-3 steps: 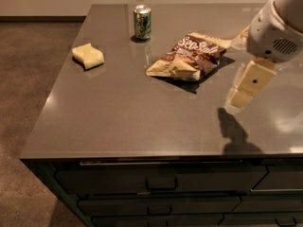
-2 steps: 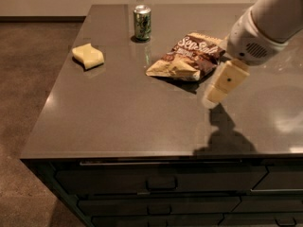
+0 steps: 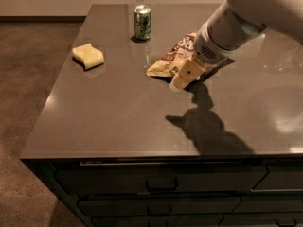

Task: Pick brown chip bag

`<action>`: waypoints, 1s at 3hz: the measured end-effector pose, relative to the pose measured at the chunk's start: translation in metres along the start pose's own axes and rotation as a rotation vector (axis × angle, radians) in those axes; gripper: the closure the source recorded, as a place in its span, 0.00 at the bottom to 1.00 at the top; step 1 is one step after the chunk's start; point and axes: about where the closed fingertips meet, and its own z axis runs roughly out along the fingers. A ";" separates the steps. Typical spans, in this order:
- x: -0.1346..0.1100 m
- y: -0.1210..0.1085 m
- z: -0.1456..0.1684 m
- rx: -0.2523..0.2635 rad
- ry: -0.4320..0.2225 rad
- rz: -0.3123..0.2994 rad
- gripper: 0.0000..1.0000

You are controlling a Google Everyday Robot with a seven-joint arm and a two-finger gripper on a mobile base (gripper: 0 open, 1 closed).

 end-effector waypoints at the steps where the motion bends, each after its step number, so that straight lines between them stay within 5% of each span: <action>1: -0.010 -0.010 0.035 0.039 0.042 0.050 0.00; 2: -0.007 -0.020 0.062 0.061 0.109 0.074 0.00; 3: -0.002 -0.032 0.073 0.072 0.141 0.093 0.19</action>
Offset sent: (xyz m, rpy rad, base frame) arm 0.0738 0.0037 -0.0682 -0.1277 0.0772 -0.1781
